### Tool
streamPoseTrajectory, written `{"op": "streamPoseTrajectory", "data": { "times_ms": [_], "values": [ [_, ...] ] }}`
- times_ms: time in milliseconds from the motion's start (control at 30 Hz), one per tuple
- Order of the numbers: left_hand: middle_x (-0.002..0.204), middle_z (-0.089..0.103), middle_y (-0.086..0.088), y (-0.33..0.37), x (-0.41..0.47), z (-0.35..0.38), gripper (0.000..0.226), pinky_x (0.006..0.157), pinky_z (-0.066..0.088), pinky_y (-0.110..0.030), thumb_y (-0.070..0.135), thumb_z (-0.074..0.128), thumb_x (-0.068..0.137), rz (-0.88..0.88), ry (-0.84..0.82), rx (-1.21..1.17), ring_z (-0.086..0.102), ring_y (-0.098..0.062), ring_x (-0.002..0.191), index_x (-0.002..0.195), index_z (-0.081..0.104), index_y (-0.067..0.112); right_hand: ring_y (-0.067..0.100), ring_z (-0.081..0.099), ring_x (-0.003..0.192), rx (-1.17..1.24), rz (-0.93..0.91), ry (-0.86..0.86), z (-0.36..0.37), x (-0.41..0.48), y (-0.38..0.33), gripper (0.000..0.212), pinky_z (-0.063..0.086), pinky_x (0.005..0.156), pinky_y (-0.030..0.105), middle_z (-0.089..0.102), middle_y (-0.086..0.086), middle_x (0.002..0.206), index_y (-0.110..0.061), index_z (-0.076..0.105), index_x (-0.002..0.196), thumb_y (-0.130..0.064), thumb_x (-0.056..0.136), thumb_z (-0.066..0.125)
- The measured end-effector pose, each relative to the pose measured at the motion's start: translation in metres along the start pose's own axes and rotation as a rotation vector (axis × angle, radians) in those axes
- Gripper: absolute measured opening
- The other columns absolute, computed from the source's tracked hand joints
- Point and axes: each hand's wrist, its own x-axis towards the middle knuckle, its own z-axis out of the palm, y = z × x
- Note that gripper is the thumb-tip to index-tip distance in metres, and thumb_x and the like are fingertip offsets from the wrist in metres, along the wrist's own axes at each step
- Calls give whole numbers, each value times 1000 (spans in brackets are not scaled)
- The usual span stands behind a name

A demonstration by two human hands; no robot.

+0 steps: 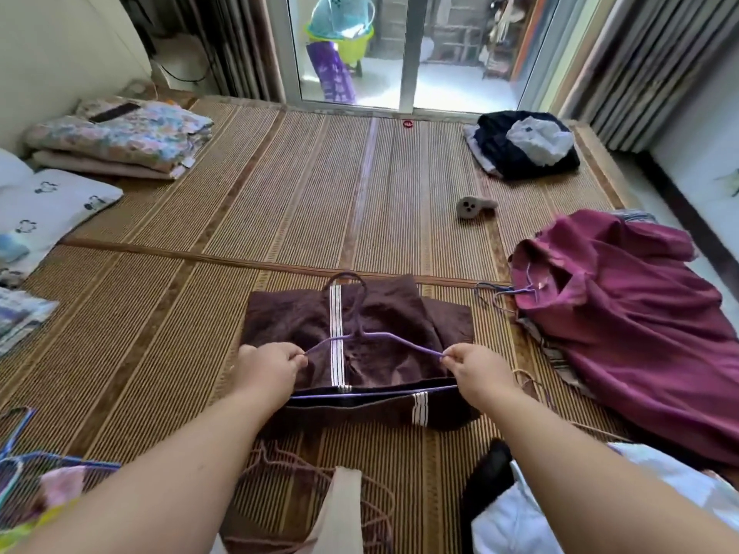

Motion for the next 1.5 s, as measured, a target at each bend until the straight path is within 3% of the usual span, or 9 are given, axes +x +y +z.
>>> {"op": "streamPoseTrajectory", "data": {
  "times_ms": [167, 300, 433, 600, 800, 1033, 1167, 1367, 1500],
  "values": [
    [114, 67, -6, 12, 33, 13, 22, 88, 41, -30, 31, 50, 94, 47, 41, 12, 57, -28, 106, 106, 68, 26, 20, 55, 113, 166, 0, 22, 10, 30, -8, 34, 42, 93, 28, 61, 1, 125, -23, 57, 126, -22, 93, 51],
    [153, 30, -9, 22, 40, 32, 55, 111, 24, -34, 28, 47, 96, 92, -58, 12, 30, -26, 139, 148, 29, 22, 20, 22, 143, 179, -81, -124, 20, 35, -7, 69, 21, 115, 35, 22, 4, 156, -23, 23, 149, -19, 90, 58],
    [160, 1, -4, 32, 21, 59, 75, 112, 24, -39, 35, 52, 93, 165, -171, 24, 18, -26, 144, 151, 5, 29, 20, 14, 145, 47, -105, -154, 34, 19, 5, 80, 25, 113, 39, 0, -2, 159, -31, 7, 150, -32, 89, 60],
    [160, -1, 1, 59, -17, 90, 80, 116, 21, -37, 35, 57, 89, 408, -208, 92, 12, -19, 145, 151, 6, 34, 17, -5, 146, -271, -184, -117, 34, -3, 28, 85, 11, 113, 52, -11, -5, 158, -36, -2, 148, -49, 87, 55],
    [160, 6, 4, 123, -81, 129, 76, 115, 22, -43, 38, 57, 88, 592, -238, 133, 11, -16, 145, 149, 12, 38, 18, -6, 145, -274, -172, -44, -5, -46, 83, 83, 7, 112, 55, -8, -5, 159, -37, 5, 148, -50, 85, 56],
    [159, 12, -2, 188, -157, 206, 72, 114, 25, -39, 35, 58, 86, 670, -336, 209, 16, -20, 143, 148, 22, 34, 25, -1, 144, -351, 104, -98, -28, -126, 239, 83, 16, 111, 56, -6, -6, 158, -39, 5, 148, -62, 82, 52],
    [158, 8, -1, 197, -184, 254, 79, 108, 32, -46, 39, 59, 85, 579, -403, 375, 19, -25, 141, 148, 13, 29, 26, 3, 144, -354, 236, -161, -29, -142, 319, 95, 16, 112, 55, -3, -6, 158, -40, 2, 148, -70, 75, 55],
    [150, 27, -8, 190, -187, 309, 90, 101, 34, -47, 51, 47, 87, 31, -233, 268, 32, -30, 132, 149, -4, 12, 20, 1, 145, -190, 168, -36, -18, -91, 374, 68, 11, 112, 57, 5, -7, 158, -33, 11, 149, -55, 92, 41],
    [130, 48, -10, 170, -178, 325, 58, 92, 38, -45, 50, 38, 92, 25, -140, 246, 43, -32, 117, 139, 34, 18, 23, 1, 144, -173, 273, -77, -8, -59, 382, 67, 5, 108, 63, 14, -7, 156, -35, 6, 149, -45, 94, 42]
  ]
}}
